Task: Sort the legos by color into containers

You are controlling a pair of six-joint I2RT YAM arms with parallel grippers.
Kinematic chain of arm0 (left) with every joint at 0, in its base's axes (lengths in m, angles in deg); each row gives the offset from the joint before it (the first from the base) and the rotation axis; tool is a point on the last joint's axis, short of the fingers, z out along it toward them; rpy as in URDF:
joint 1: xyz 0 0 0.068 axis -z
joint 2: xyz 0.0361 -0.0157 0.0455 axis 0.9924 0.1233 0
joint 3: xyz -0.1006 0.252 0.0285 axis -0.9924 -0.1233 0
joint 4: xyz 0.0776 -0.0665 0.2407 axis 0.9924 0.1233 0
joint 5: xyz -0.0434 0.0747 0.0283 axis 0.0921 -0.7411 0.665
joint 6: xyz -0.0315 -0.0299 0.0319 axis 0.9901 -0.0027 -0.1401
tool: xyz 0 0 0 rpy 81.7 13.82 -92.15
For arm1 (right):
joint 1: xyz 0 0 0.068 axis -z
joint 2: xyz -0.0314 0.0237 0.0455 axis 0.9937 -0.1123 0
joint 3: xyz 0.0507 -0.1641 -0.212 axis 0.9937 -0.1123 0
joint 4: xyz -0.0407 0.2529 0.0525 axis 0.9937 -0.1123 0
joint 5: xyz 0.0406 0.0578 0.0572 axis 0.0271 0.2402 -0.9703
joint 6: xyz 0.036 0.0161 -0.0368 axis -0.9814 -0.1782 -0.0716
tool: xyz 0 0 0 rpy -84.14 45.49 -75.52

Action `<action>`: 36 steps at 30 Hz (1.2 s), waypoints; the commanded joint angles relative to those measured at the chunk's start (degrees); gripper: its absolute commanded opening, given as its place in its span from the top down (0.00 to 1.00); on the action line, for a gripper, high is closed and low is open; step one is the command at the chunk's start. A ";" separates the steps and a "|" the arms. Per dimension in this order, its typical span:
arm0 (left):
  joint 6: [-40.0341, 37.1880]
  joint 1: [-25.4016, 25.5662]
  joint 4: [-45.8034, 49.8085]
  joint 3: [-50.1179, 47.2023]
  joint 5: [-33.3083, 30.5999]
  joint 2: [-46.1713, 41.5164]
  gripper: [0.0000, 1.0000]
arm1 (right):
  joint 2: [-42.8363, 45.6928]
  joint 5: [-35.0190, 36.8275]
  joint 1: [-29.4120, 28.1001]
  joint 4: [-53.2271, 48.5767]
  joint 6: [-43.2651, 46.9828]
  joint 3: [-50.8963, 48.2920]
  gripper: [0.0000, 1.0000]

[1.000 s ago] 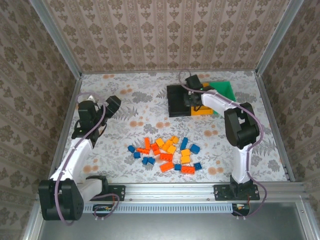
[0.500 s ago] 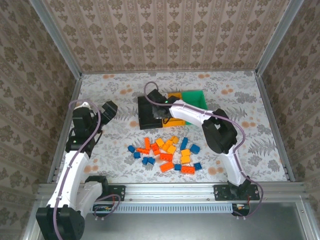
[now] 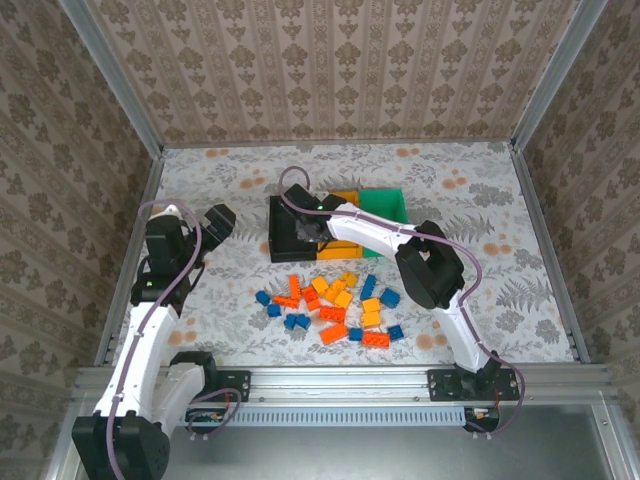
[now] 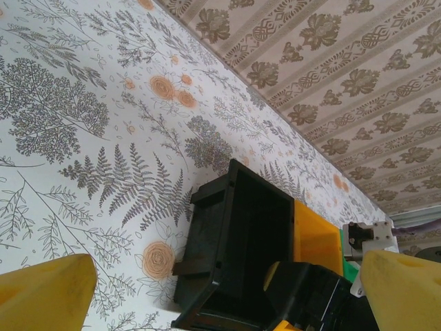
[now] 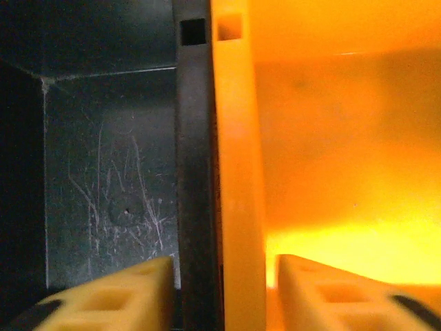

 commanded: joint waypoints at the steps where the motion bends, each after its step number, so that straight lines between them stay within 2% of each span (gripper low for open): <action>1: -2.06 0.33 1.68 0.39 0.05 -0.45 0.00 | 1.16 1.86 -0.60 0.89 -0.13 0.08 0.46; 5: -2.67 1.60 0.25 0.48 -0.50 -1.23 0.00 | 7.69 4.00 -0.87 5.54 1.28 -4.90 0.42; 9: -4.34 6.42 -0.81 1.01 -2.61 -0.92 0.00 | 17.19 3.76 -0.95 10.70 1.66 -14.54 0.41; 14: -4.53 11.14 1.37 0.37 -4.17 -1.16 0.00 | 32.20 6.92 -1.13 14.10 0.97 -32.55 0.42; 17: -3.45 11.59 1.78 -1.48 -1.74 -1.77 0.00 | 42.77 8.48 -1.09 19.90 2.74 -46.11 0.38; 19: -3.87 12.06 2.29 -2.72 -0.03 -2.21 0.00 | 46.84 9.90 -1.24 20.63 4.07 -51.95 0.38; 21: -4.65 12.65 3.53 -3.79 0.49 -2.67 0.00 | 52.05 7.52 -0.93 18.68 6.53 -56.26 0.39; 23: -5.20 12.81 6.05 -4.47 0.55 -3.03 0.00 | 54.27 2.29 0.07 13.02 8.75 -57.80 0.39; 28: -3.86 12.85 6.95 -6.75 0.68 -2.99 0.00 | 55.20 -3.60 3.27 8.19 1.61 -62.39 0.39; 36: -1.86 12.86 3.83 -7.02 2.52 -0.38 0.00 | 50.87 -5.54 5.10 6.16 -13.53 -62.82 0.37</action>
